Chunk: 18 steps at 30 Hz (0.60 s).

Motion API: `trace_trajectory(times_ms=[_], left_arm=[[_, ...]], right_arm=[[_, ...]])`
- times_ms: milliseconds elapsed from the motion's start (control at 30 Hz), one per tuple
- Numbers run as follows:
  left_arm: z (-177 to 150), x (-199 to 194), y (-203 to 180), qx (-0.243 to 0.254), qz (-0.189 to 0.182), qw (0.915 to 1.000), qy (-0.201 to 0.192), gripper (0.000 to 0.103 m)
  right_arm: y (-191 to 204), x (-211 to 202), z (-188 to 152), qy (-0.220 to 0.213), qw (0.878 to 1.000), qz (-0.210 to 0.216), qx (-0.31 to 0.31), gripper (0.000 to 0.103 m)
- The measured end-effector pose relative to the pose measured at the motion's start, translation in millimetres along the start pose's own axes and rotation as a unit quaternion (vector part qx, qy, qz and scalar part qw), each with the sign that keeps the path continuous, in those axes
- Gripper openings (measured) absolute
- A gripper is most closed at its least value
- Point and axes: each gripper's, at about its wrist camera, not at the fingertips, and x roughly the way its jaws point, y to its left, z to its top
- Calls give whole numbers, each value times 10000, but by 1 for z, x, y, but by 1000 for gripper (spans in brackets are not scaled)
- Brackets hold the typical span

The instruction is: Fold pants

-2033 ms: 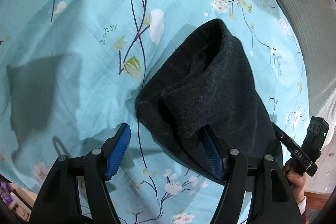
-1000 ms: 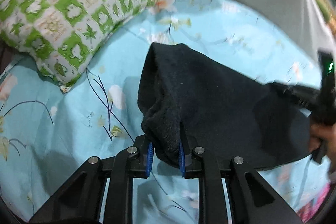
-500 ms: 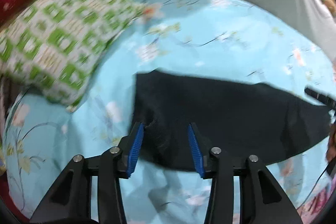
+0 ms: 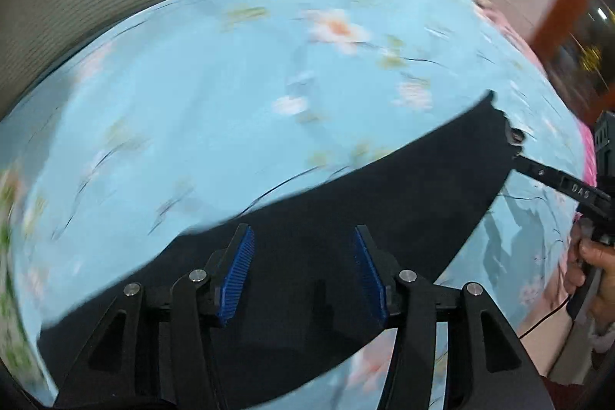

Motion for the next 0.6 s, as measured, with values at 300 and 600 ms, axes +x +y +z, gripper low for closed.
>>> trace_trajectory(times_ms=[300,600], left_arm=[[88,70,-89,1077,-590,9917,373,55],[109,135,-140,1722,-759,9772,983,50]], right_arm=[[-56,7,10,-200,9972,-117,716,44],[-70,28,17,-155,9946,294,979,43]])
